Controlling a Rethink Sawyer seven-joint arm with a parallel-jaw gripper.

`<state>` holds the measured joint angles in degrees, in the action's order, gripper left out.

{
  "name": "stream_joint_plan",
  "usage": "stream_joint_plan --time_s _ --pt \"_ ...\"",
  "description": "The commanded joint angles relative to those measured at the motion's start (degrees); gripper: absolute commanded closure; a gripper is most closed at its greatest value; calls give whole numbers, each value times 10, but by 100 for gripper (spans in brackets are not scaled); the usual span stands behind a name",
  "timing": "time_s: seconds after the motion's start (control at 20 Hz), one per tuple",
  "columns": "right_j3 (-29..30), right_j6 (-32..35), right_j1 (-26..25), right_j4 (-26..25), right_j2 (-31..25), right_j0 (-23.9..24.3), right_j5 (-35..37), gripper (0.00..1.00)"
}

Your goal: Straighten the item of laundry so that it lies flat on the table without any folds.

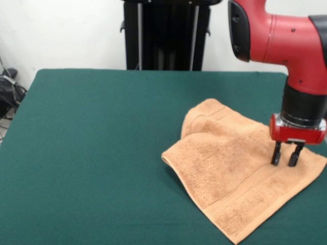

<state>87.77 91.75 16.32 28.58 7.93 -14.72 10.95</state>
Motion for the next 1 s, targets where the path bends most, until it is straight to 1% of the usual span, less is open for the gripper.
stream_joint_plan --time_s 0.05,0.2,0.25,0.45,0.55,0.75,1.0 --pt "84 107 -4 -34 -27 10 -16 0" --pt "92 108 7 -32 -28 12 -8 0" --pt "99 109 8 -32 -36 18 -16 0" --pt "91 113 -22 -35 -32 12 -49 0" --pt "96 109 -29 -43 -48 23 -68 0" --pt "99 106 -32 -40 -43 19 -60 0" --pt "103 100 -34 -51 -53 29 -72 0"
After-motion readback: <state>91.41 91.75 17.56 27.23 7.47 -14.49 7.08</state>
